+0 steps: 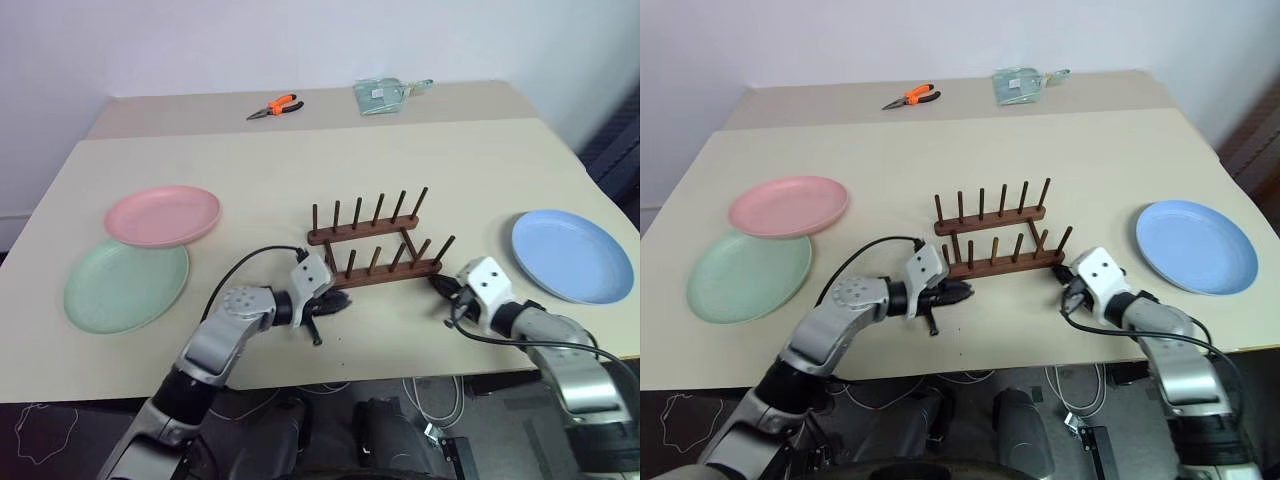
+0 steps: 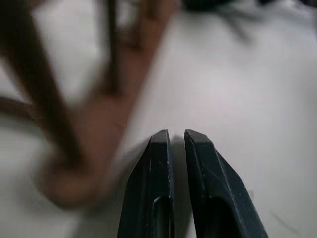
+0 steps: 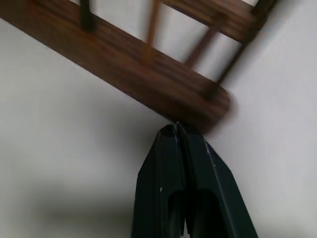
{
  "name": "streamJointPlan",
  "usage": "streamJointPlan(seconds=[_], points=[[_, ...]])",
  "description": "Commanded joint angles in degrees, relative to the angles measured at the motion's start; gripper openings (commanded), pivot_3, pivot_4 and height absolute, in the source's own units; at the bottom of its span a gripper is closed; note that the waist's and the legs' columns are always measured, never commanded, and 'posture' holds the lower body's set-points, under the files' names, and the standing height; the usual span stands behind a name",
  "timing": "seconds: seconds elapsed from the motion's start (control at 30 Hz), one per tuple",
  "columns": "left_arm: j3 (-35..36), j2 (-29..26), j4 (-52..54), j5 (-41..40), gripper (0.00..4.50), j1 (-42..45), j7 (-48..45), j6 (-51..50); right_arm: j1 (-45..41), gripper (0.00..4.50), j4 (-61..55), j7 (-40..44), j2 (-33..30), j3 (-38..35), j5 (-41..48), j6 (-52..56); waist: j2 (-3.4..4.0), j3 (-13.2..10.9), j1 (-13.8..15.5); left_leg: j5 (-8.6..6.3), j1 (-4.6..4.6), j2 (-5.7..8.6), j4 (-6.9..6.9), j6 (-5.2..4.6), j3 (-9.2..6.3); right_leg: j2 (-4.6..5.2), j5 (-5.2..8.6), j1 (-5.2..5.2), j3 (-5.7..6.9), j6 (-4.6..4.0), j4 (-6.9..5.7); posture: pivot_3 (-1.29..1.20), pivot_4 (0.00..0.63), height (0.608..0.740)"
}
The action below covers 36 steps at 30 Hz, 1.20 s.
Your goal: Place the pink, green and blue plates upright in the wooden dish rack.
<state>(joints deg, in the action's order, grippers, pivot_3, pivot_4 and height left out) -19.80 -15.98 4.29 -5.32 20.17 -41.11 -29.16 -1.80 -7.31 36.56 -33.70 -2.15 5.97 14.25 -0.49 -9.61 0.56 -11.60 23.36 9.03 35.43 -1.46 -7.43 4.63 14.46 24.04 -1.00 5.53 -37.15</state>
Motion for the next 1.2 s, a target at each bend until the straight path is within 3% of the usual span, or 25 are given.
streamJointPlan(seconds=[0.03, 0.23, 0.43, 0.5, 0.6, 0.77, 0.8, 0.97, 1.2], points=[[3.1, 1.4, -9.8, 4.1, 0.5, 2.9, 8.6, 3.8, -5.7, 0.05, 5.1, -5.0, 3.8, 2.7, -3.3, 0.1, -0.09, 0.1, 0.0, 0.0, -0.02, 0.0, 0.0, 0.0, 0.0, -0.01, 0.0, -0.01, 0.0, 0.0, 0.0, 0.0, 0.15, 0.727], [4.4, 2.7, -19.4, 4.8, 0.5, 7.8, 11.6, 9.6, -15.1, 0.05, 14.5, -10.2, 7.7, 3.6, -6.2, -1.1, -0.09, 0.1, 0.2, 0.04, -0.04, 0.02, 0.04, 0.04, 0.0, -0.03, -0.11, -0.02, 0.03, 0.15, -0.02, 0.0, 0.15, 0.727], [5.0, 1.7, -21.4, 4.5, 0.5, 8.7, 10.9, 12.0, -17.0, 0.05, 15.0, -7.3, 6.9, 4.3, -5.5, -2.3, -0.06, 0.1, 0.1, 0.08, -0.04, 0.02, 0.04, -0.02, 0.0, -0.03, -0.12, -0.02, 0.03, 0.16, -0.03, 0.0, 0.15, 0.727], [6.2, 0.3, -18.0, 3.1, 0.5, 7.1, 9.5, 10.9, -16.0, 0.59, 12.4, -4.6, 6.3, 3.3, -3.2, -1.2, -0.06, 0.1, -0.2, 0.08, -0.04, 0.02, 0.04, -0.02, 0.0, -0.04, -0.12, 0.0, 0.02, 0.16, -0.04, 0.0, 0.15, 0.727], [12.7, -1.5, -9.2, -3.0, 1.35, 4.4, 8.3, 7.0, -13.8, 1.91, 6.5, -0.2, 4.3, 3.3, -1.2, -0.4, -0.06, 0.1, -0.6, 0.09, 0.0, 0.02, -0.09, -0.04, 0.0, -0.04, -0.12, 0.14, -0.01, 0.15, -0.06, 0.0, 0.15, 0.727], [26.4, -3.1, -1.8, -6.4, 3.9, 7.7, 18.8, 1.2, -12.3, 4.49, -0.7, 2.5, 3.3, 3.8, 1.0, 1.5, -0.14, 0.0, -0.4, 0.12, 0.13, 0.02, -0.11, -0.01, -0.02, -0.04, -0.12, 0.32, 0.01, 0.15, -0.11, 0.0, 0.15, 0.727], [29.0, -4.2, -1.4, -5.0, 4.35, 9.2, 22.3, 0.6, -12.3, 4.5, -1.6, 3.1, 3.1, 4.3, 0.9, 1.5, -0.17, 0.0, -0.3, 0.1, 0.14, 0.02, -0.09, 0.03, -0.02, -0.04, -0.12, 0.31, 0.01, 0.15, -0.11, 0.0, 0.15, 0.727], [40.8, -8.0, 0.1, 0.2, 4.35, 13.5, 40.1, -8.4, -13.4, 4.5, -0.8, 3.8, 3.5, 6.2, 0.0, 0.8, -0.17, 0.0, -0.1, 0.05, 0.13, 0.03, -0.12, 0.09, 0.0, -0.03, -0.12, 0.3, 0.01, 0.16, -0.05, 0.0, 0.15, 0.727], [66.6, 3.5, 10.1, -14.4, 4.35, 18.1, 53.9, -29.0, -14.7, 4.5, 1.9, 4.8, 3.5, 7.7, -0.7, -1.0, -0.41, -0.1, 0.4, 0.04, 0.13, 0.05, 0.04, 0.11, -0.13, -0.03, -0.14, 0.27, 0.18, 0.19, -0.04, 0.0, 0.15, 0.727]])
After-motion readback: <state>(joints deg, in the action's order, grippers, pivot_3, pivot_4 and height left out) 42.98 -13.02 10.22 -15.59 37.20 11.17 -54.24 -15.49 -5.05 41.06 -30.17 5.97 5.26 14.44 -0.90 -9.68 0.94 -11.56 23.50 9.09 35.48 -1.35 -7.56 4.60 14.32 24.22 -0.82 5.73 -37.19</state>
